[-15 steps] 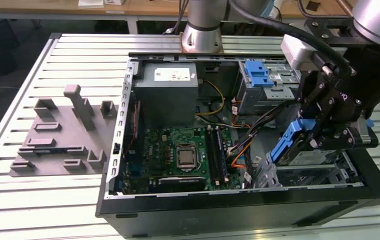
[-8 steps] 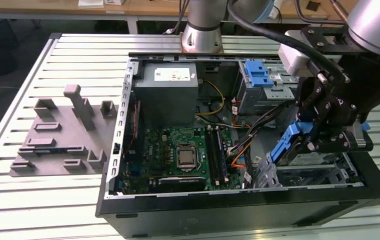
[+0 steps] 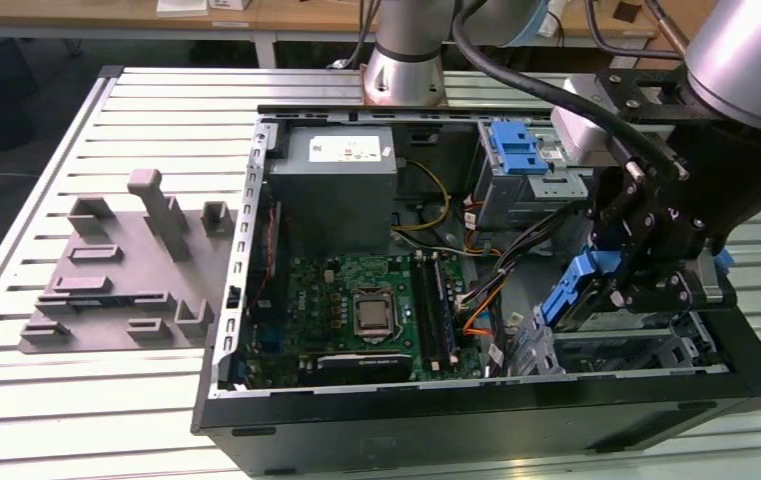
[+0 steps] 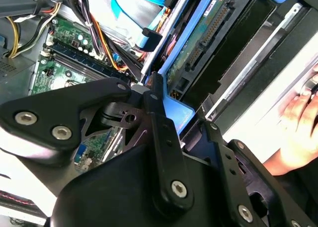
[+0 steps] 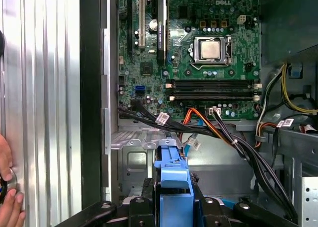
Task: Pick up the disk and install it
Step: 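Insert the disk into the insertion slot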
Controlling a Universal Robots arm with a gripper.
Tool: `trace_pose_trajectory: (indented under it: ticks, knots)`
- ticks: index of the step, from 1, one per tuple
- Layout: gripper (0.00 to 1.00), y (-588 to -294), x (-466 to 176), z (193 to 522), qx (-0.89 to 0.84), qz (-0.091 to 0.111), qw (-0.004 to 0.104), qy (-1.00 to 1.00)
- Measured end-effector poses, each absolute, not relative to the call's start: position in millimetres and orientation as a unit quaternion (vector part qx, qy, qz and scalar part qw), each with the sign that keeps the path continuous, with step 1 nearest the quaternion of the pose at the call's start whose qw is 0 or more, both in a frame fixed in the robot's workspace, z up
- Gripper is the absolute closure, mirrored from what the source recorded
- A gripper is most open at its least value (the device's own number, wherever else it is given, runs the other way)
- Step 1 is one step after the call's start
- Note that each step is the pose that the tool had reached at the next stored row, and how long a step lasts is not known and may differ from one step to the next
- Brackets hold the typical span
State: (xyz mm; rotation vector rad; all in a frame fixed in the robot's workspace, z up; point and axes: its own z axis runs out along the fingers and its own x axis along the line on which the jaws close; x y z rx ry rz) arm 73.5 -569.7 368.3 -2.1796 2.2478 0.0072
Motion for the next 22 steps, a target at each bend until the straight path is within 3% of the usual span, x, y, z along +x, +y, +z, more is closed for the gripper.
trace_pose_trajectory:
  ticks: [22]
  knots:
    - [0.64, -570, 73, 348, -0.696, 0.002, 0.005, 0.718]
